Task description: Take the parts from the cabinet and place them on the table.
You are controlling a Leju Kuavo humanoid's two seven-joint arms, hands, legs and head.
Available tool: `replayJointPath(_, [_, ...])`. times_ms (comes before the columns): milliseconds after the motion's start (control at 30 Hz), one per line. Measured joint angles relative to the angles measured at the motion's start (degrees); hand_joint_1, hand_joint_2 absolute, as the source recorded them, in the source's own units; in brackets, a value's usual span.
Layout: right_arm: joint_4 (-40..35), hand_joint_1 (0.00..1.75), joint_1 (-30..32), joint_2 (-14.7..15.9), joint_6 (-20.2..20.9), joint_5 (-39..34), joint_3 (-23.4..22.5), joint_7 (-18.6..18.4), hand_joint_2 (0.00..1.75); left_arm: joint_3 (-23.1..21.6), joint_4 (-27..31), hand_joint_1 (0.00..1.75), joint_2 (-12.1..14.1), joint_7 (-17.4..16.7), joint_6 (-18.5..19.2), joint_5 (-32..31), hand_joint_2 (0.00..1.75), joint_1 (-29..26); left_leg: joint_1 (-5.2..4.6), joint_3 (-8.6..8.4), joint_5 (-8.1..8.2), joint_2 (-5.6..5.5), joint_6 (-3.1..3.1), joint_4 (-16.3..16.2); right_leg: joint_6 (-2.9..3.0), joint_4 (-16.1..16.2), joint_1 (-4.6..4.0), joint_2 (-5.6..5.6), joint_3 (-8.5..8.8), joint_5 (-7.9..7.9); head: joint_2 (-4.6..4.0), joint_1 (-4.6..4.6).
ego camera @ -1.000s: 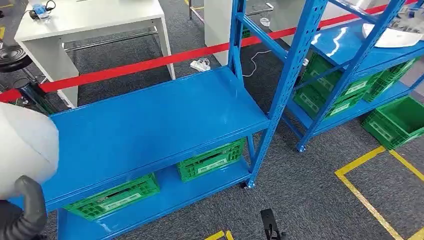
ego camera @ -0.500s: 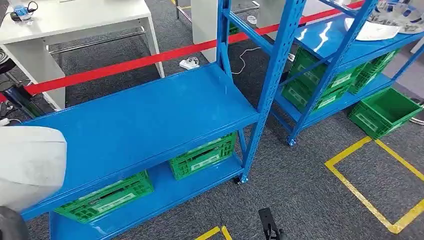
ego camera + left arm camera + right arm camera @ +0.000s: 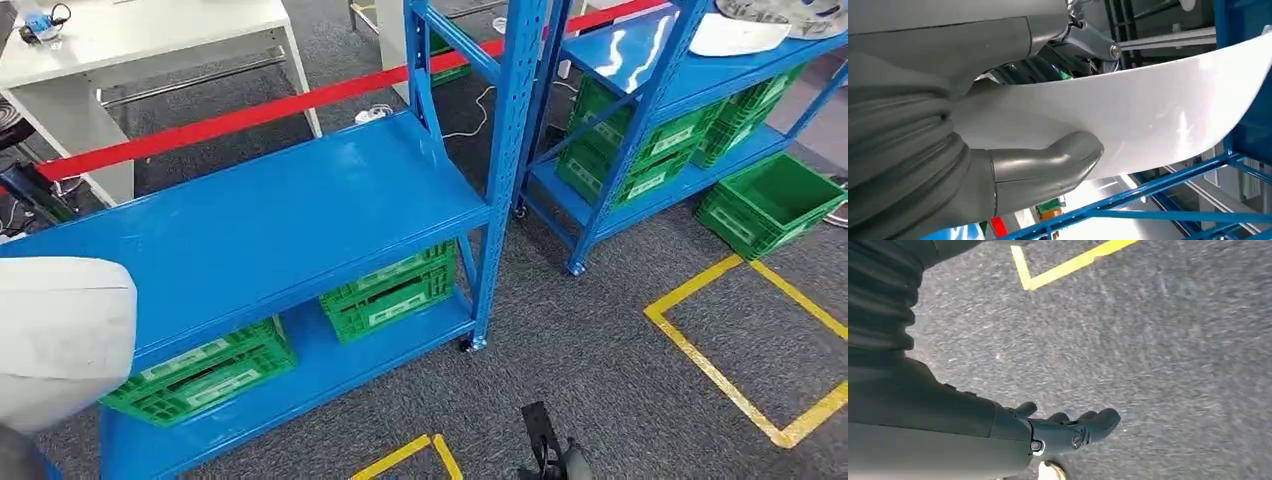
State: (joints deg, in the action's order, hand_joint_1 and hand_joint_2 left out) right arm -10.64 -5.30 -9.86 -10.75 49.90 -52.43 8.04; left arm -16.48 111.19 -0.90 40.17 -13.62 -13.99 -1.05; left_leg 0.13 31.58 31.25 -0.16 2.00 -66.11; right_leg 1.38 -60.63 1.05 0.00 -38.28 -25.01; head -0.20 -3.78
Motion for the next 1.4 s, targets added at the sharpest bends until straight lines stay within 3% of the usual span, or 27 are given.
replayJointPath(67, [0.00, 0.00, -0.10, 0.09, 0.28, -0.02, 0.00, 0.02, 1.75, -0.04, 0.07, 1.75, -0.15, -0.02, 0.04, 0.07, 1.75, 0.14, -0.59, -5.88, 1.60, -0.05, -0.80, 8.64, -0.51, 0.02, -0.19, 0.06, -0.47, 0.93, 0.00, -0.02])
replayJointPath(100, [0.00, 0.00, -0.11, 0.20, 0.35, 0.00, 0.00, 0.02, 1.75, -0.04, 0.06, 1.75, -0.17, 0.09, 0.07, 0.09, 1.75, 0.13, -0.76, -5.41, 1.22, -0.07, -0.77, 8.34, -0.91, 0.42, 0.01, -0.01, -0.37, 1.56, 0.00, -0.04])
replayJointPath(200, [0.02, 0.00, -0.04, 0.22, 0.37, 0.00, 0.00, 0.00, 1.75, -0.07, 0.07, 1.75, -0.24, 0.04, 0.07, 0.13, 1.75, 0.11, -0.76, -4.33, -0.55, 0.03, -2.07, 9.43, -2.23, 1.25, -0.05, 0.04, -0.40, 3.24, 0.00, 0.33])
replayJointPath(233, [0.00, 0.00, -0.06, 0.46, 0.37, 0.00, 0.00, -0.09, 1.75, -0.07, 0.04, 1.75, -0.35, 0.04, 0.07, 0.13, 1.75, 0.17, -0.53, -4.06, -1.43, 0.42, -2.35, 9.71, -2.28, 0.38, 0.25, 0.15, -0.95, 1.56, 0.00, 0.28])
replayJointPath(333, [0.00, 0.00, -0.05, 0.61, 0.35, -0.46, 0.00, -0.13, 1.75, -0.24, -0.11, 1.75, -0.68, 0.00, 0.37, 0.52, 1.75, 0.00, -0.54, -1.62, -3.14, 0.56, -3.01, 9.52, -2.57, -9.31, 0.12, 0.15, -3.29, -8.23, 0.00, 0.04])
replayJointPath(367, [0.00, 0.00, 0.00, 0.74, -0.18, -0.52, 0.00, -0.02, 1.75, -0.24, -0.26, 1.75, -0.81, 0.00, 0.42, 0.72, 1.75, -0.21, -0.59, -0.64, -3.74, 0.67, -3.03, 9.25, -2.68, -13.12, 0.10, 0.15, -3.85, -9.92, 0.00, 0.04])
replayJointPath(400, [0.00, 0.00, 0.07, 0.92, -0.88, -0.46, 0.00, 0.13, 1.75, -0.24, -0.42, 1.75, -0.90, 0.00, 0.44, 0.81, 1.75, -0.51, -0.58, 0.16, -4.34, 0.76, -2.98, 8.84, -2.78, -15.30, 0.12, 0.15, -3.73, -9.59, 0.00, 0.04])
replayJointPath(433, [0.00, 0.00, 0.15, 1.03, -1.97, -0.15, 0.00, 0.24, 1.75, -0.24, -0.46, 1.75, -1.01, 0.00, 0.44, 0.83, 1.75, -0.94, -0.47, 1.47, -4.89, 0.85, -2.84, 8.35, -2.88, -15.14, 0.17, 0.12, -2.49, -7.80, 0.00, 0.02])
replayJointPath(500, [0.00, 0.00, 0.24, 1.33, -4.60, 0.57, 0.00, 0.88, 1.75, -0.28, -0.46, 1.75, -0.98, -0.02, 0.65, 1.00, 1.75, -1.75, -0.12, 3.91, -5.73, 0.88, -2.23, 7.04, -3.18, -9.12, 0.39, 0.09, 3.01, -4.08, 0.00, 0.00])
replayJointPath(533, [-0.04, 0.00, 0.23, 1.38, -6.10, 1.04, 0.00, 1.48, 1.75, -0.31, -0.46, 1.75, -0.98, 0.00, 0.74, 1.01, 1.75, -2.09, -0.06, 4.81, -5.97, 0.88, -1.87, 6.19, -3.38, -4.51, 0.60, 0.08, 6.47, -4.86, 0.00, 0.00])
replayJointPath(567, [-0.09, 0.00, 0.11, 1.35, -8.17, 1.60, 0.04, 2.25, 1.75, -0.33, -0.39, 1.75, -0.98, 0.00, 0.96, 0.92, 1.75, -2.40, -0.34, 5.75, -6.15, 0.84, -1.50, 5.41, -3.18, -0.71, 0.13, 0.20, 8.73, -7.47, 0.00, -0.37])
replayJointPath(600, [-0.09, 0.00, 0.16, 1.35, -8.88, 1.60, 0.07, 2.51, 1.75, -0.35, -0.44, 1.75, -0.98, 0.02, 1.07, 0.57, 1.75, -2.70, -0.46, 5.82, -6.34, 0.88, -1.21, 5.12, -2.20, -0.83, 0.04, 0.33, 8.24, -7.68, 0.00, -0.31])
replayJointPath(700, [-0.09, 0.00, 0.48, 1.35, -6.64, -0.40, -0.02, 1.72, 1.75, -0.42, -0.77, 1.75, -1.03, 0.02, 0.78, -1.21, 1.75, -3.10, -0.26, 5.84, -7.84, 0.85, -0.27, 5.53, -0.76, -0.42, 0.09, 0.02, 7.16, -6.76, 0.00, -0.15])
replayJointPath(733, [-0.09, 0.00, 0.31, 1.31, -5.75, -1.36, -0.29, 1.44, 1.75, -0.42, -1.03, 1.75, -1.01, 0.04, 0.02, -2.19, 1.75, -3.28, -0.08, 6.20, -6.77, 0.66, 0.14, 5.11, -0.22, -0.40, 0.23, -0.30, 6.68, -6.10, 0.00, -0.13])
replayJointPath(833, [-0.09, 0.00, 0.25, 1.20, -4.60, -2.78, -1.07, 1.35, 1.75, -0.39, -1.79, 1.75, -1.00, -0.04, -1.36, -4.02, 1.75, -3.61, 0.08, 8.59, 2.69, 0.47, 1.01, -3.25, 0.42, -0.31, 0.22, -0.32, 4.57, -4.18, 0.00, 0.07])
replayJointPath(867, [-0.09, 0.00, 0.26, 1.20, -3.81, -2.97, -1.33, 1.25, 1.75, -0.39, -2.31, 1.75, -1.01, -0.06, -1.64, -4.61, 1.75, -3.74, 0.08, 9.24, 4.69, 0.47, 1.16, -7.33, 0.39, -0.33, 0.17, -0.34, 3.63, -3.43, 0.00, 0.11])
replayJointPath(900, [-0.09, 0.00, 0.25, 1.20, -3.15, -3.02, -1.46, 1.62, 1.75, -0.39, -2.58, 1.75, -0.96, -0.09, -2.14, -5.07, 1.75, -3.92, 0.08, 9.20, 4.82, 0.47, 1.15, -9.78, 0.36, -0.34, 0.12, -0.40, 2.71, -2.73, 0.00, 0.11])
replayJointPath(967, [-0.09, 0.00, 0.21, 1.20, -2.56, -2.78, -1.51, 3.42, 1.75, -0.39, -2.82, 1.75, -0.83, -0.11, -3.32, -5.88, 1.75, -4.08, 0.05, 6.13, 1.42, 0.41, 0.71, -8.01, 0.28, -0.35, -0.11, -0.49, 1.14, -1.34, 0.00, 0.11])
replayJointPath(1033, [-0.09, 0.00, 0.06, 1.16, -3.73, -2.28, -1.51, 5.33, 1.75, -0.39, -2.75, 1.75, -0.76, -0.11, -4.13, -6.10, 1.75, -4.21, -0.35, -0.42, -0.85, 0.34, -0.54, 0.03, 0.14, -0.34, -0.34, -0.44, -0.30, 0.03, 0.00, 0.07])
replayJointPath(1067, [-0.09, 0.00, -0.06, 0.79, -4.95, -2.07, -1.51, 5.99, 1.75, -0.39, -2.49, 1.75, -0.72, -0.11, -4.39, -6.34, 1.75, -4.31, -0.74, -4.43, 1.54, 0.41, -1.57, 5.96, -0.10, -0.34, -0.20, -0.44, -0.55, 0.66, 0.00, -0.02])
replayJointPath(1100, [-0.13, 0.00, -0.17, 0.74, -6.07, -2.20, -1.51, 6.38, 1.75, -0.39, -2.32, 1.75, -0.68, -0.05, -4.44, -6.60, 1.75, -4.47, -0.87, -6.26, 2.18, 0.57, -1.46, 9.02, -0.46, -0.14, -0.28, -0.46, -0.64, 1.13, 0.00, 0.02])
replayJointPath(1200, [-0.13, 0.00, -0.68, 0.59, -7.10, -3.34, -1.90, 7.15, 1.75, -0.37, -2.34, 1.75, -0.48, -0.02, -4.44, -6.82, 1.75, -5.09, -1.53, -4.87, 0.61, 0.49, -2.31, 9.18, -1.80, 1.23, 0.21, -0.68, -0.36, 3.22, 0.00, 0.50])
replayJointPath(1233, [-0.13, 0.00, -0.71, 0.50, -7.30, -3.67, -2.05, 7.47, 1.75, -0.37, -2.36, 1.75, -0.48, 0.02, -4.44, -6.84, 1.75, -5.28, -0.67, -4.58, -0.83, 0.64, -2.74, 10.00, -2.02, 0.87, 0.23, -0.62, -0.63, 3.01, 0.00, 0.66])
replayJointPath(1300, [-0.11, 0.00, -0.72, 0.41, -7.67, -4.09, -2.34, 7.58, 1.75, -0.37, -2.38, 1.75, -0.48, 0.02, -4.35, -6.75, 1.75, -5.38, -0.72, -2.91, -2.33, 0.67, -3.54, 10.00, -2.24, -3.38, 0.09, -0.25, -1.91, -3.96, 0.00, 0.48])
replayJointPath(1333, [-0.13, 0.00, -0.71, 0.37, -7.80, -4.31, -2.51, 7.69, 1.75, -0.37, -2.40, 1.75, -0.48, 0.02, -4.28, -6.73, 1.75, -5.69, -0.73, -2.02, -3.01, 0.73, -3.42, 9.96, -2.44, -7.33, 0.15, -0.23, -2.58, -7.64, 0.00, 0.44])
replayJointPath(1367, [-0.13, 0.00, -0.71, 0.37, -7.87, -4.46, -2.62, 7.85, 1.75, -0.37, -2.45, 1.75, -0.48, 0.02, -4.24, -6.62, 1.75, -5.93, -0.74, -1.08, -3.71, 0.77, -3.43, 9.84, -2.63, -11.20, 0.15, -0.21, -3.14, -9.92, 0.00, 0.44])
replayJointPath(1400, [-0.13, 0.00, -0.71, 0.37, -7.93, -4.54, -2.82, 8.09, 1.75, -0.37, -2.58, 1.75, -0.46, 0.00, -4.09, -6.36, 1.75, -6.02, -0.73, 0.00, -4.43, 0.84, -3.36, 9.57, -2.83, -14.45, 0.14, -0.18, -3.34, -10.34, 0.00, 0.44])
